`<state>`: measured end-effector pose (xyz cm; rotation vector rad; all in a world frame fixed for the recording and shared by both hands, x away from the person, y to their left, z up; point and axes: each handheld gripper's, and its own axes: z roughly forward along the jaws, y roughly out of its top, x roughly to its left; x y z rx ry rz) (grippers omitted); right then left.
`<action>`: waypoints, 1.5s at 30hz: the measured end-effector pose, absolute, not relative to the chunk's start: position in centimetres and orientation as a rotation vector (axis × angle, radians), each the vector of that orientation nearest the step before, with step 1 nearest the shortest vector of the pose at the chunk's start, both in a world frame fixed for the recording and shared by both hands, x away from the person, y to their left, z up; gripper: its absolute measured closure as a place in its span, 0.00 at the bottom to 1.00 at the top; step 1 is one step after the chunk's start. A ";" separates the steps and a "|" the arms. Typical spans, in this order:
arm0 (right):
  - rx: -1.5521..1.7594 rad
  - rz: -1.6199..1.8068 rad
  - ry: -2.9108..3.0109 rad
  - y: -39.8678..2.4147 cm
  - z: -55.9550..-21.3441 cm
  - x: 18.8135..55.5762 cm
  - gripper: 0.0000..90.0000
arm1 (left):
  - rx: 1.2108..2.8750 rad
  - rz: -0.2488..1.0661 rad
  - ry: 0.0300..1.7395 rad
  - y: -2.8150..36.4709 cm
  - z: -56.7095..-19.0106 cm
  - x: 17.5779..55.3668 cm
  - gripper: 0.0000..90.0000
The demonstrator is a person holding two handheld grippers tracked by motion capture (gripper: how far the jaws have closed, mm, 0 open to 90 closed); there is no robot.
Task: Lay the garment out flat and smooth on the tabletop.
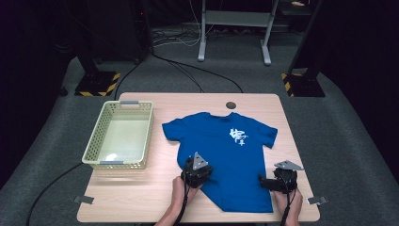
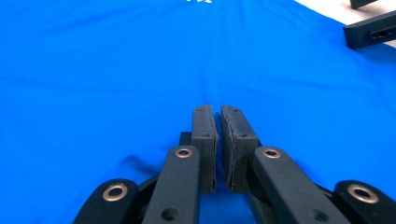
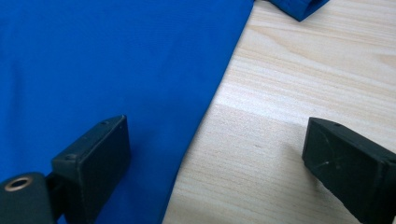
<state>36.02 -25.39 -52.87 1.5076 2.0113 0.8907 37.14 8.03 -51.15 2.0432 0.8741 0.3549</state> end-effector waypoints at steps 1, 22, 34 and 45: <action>1.508 0.891 2.011 -25.4 -52.9 36.0 0.08 | 2.037 0.358 0.875 8.2 -51.1 37.0 0.94; 1.509 0.890 2.010 -25.4 -52.9 36.1 0.07 | 2.007 0.377 0.869 9.9 -50.8 34.9 0.94; 1.510 0.890 2.008 -25.4 -52.9 36.1 0.08 | 2.015 0.388 0.861 10.5 -51.0 33.9 0.94; 1.511 0.890 2.007 -25.4 -52.9 36.0 0.08 | 2.016 0.398 0.847 11.1 -50.8 33.1 0.94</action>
